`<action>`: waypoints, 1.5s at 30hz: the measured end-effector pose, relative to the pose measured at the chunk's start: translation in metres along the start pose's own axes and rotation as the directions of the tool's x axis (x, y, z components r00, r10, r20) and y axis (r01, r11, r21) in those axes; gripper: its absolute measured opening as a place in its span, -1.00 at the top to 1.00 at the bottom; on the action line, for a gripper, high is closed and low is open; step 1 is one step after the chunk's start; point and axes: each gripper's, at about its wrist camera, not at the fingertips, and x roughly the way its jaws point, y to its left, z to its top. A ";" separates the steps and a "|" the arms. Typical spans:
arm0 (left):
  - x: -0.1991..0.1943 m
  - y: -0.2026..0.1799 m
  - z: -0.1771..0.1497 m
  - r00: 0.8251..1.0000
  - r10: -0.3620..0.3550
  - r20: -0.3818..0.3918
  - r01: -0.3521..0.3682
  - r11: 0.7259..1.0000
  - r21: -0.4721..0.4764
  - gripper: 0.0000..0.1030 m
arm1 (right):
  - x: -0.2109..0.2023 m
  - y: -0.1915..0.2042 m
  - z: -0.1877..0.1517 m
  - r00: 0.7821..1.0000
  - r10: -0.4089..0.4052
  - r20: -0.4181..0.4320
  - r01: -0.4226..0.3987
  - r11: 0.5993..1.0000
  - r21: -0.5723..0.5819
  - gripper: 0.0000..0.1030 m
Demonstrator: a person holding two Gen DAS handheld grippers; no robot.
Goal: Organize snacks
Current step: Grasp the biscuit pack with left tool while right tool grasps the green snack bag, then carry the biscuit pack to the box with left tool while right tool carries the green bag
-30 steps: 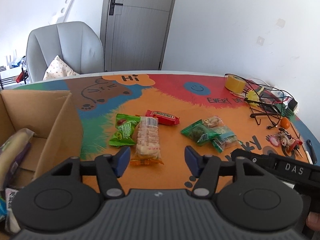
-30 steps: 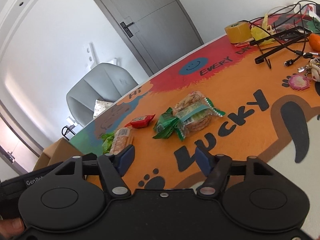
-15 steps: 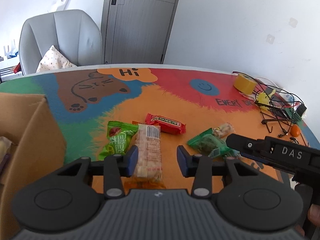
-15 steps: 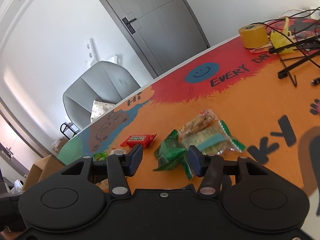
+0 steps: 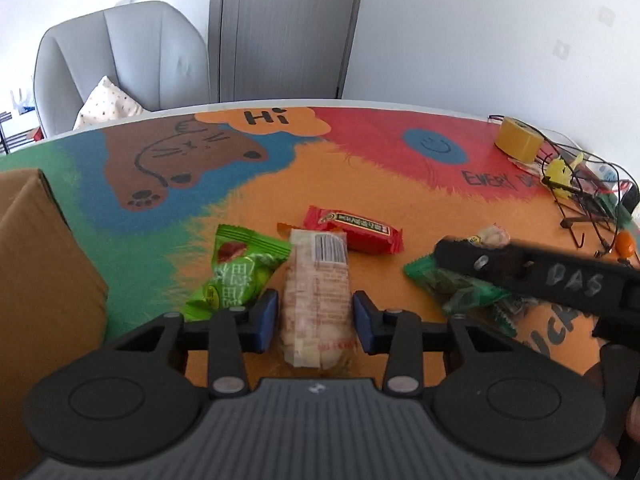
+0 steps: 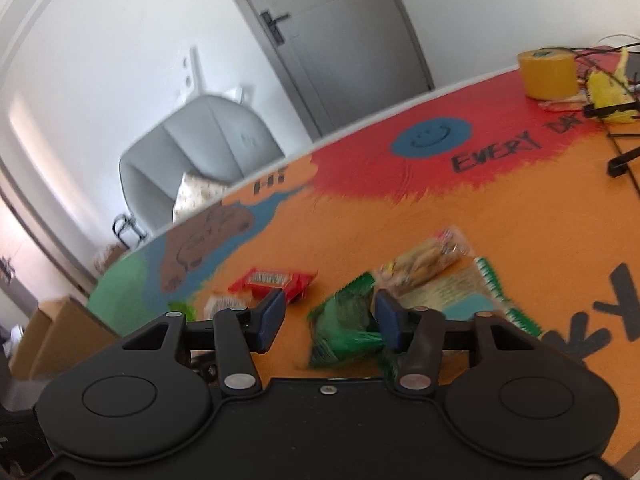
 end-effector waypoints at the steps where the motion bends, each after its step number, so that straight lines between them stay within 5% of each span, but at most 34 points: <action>1: 0.000 0.000 0.000 1.000 0.000 -0.002 0.000 1.000 -0.003 0.31 | 0.003 0.000 -0.001 1.000 -0.002 -0.026 0.002 1.000 0.002 0.23; 15: -0.031 -0.002 -0.026 0.999 -0.031 -0.007 0.031 1.000 -0.002 0.35 | -0.037 -0.002 -0.032 0.999 -0.032 -0.016 0.032 0.999 0.014 0.35; 45: -0.163 0.013 -0.060 0.980 -0.077 0.185 0.078 0.997 0.004 0.35 | -0.137 0.054 -0.071 0.991 0.027 0.128 -0.025 1.000 -0.015 0.36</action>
